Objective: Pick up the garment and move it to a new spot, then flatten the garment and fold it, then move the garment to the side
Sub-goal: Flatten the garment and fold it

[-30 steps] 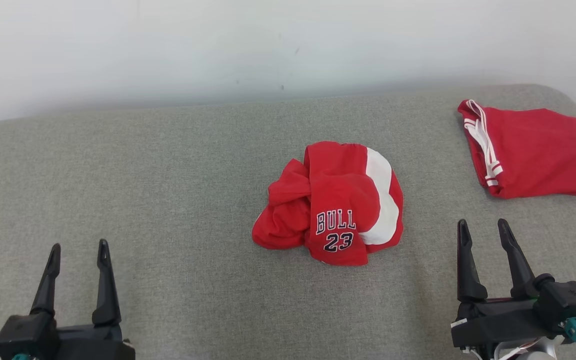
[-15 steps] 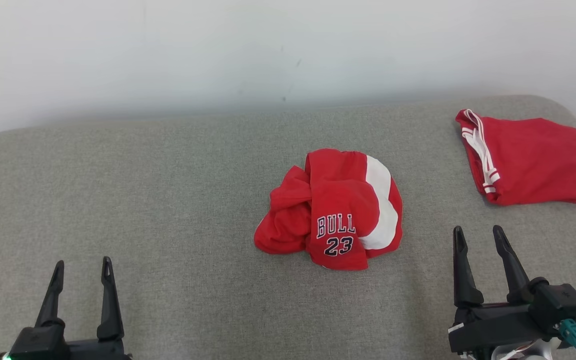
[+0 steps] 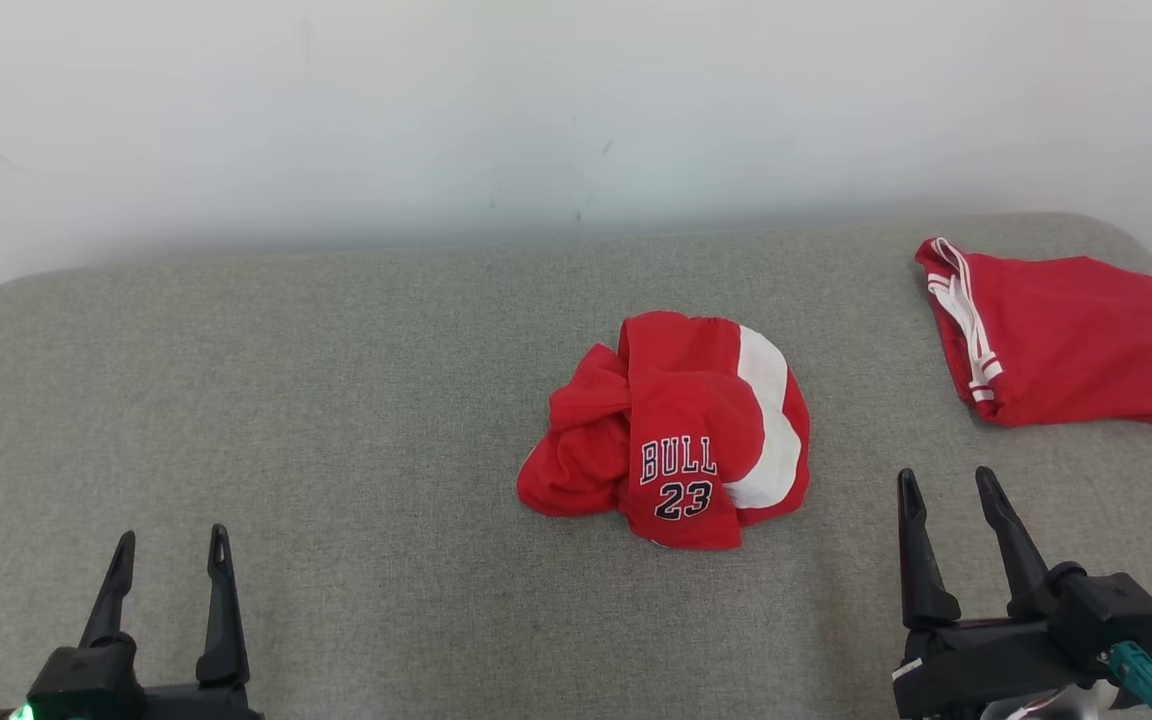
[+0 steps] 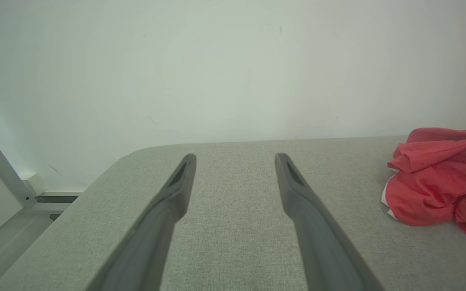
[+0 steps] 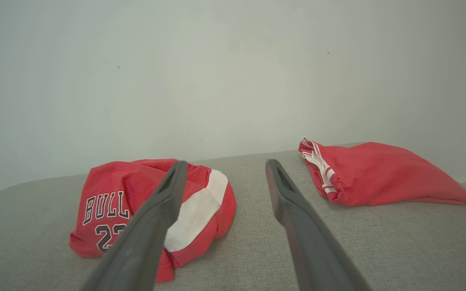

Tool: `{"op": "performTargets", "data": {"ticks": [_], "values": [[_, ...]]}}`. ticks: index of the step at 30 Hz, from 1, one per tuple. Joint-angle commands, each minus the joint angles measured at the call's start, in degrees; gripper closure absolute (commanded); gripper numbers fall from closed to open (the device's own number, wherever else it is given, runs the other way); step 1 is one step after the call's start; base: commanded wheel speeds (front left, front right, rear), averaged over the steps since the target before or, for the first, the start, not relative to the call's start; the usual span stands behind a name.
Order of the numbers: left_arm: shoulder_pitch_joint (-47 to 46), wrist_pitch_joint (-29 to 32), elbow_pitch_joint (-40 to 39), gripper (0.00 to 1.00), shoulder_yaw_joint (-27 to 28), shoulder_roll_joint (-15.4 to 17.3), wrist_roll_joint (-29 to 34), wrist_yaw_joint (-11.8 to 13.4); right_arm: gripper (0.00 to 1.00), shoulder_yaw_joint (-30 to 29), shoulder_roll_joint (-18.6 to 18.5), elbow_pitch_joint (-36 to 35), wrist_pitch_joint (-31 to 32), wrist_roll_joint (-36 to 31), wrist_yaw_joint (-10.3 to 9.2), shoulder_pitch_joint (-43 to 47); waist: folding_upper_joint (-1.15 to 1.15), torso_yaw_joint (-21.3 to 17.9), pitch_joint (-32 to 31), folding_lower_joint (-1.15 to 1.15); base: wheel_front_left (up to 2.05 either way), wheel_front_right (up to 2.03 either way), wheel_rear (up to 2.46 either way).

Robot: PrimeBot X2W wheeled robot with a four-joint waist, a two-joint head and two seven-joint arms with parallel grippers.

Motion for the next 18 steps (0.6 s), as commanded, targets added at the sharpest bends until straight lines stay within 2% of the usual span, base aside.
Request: {"op": "performTargets", "data": {"ticks": [1,18], "values": [[0.4,0.1,0.1,0.0,0.0,0.2,0.1,0.3,0.0,0.2,0.1,-0.3,0.2,-0.1,-0.12,0.8,0.0,0.0,-0.1,0.0,0.0,0.0,0.0],[0.8,1.7,-0.2,0.0,-0.7,1.0,-0.3,0.9,0.0,0.6,0.1,-1.0,1.5,-0.3,-0.12,1.4,0.0,0.2,-0.1,0.0,0.0,0.0,0.0]]}}
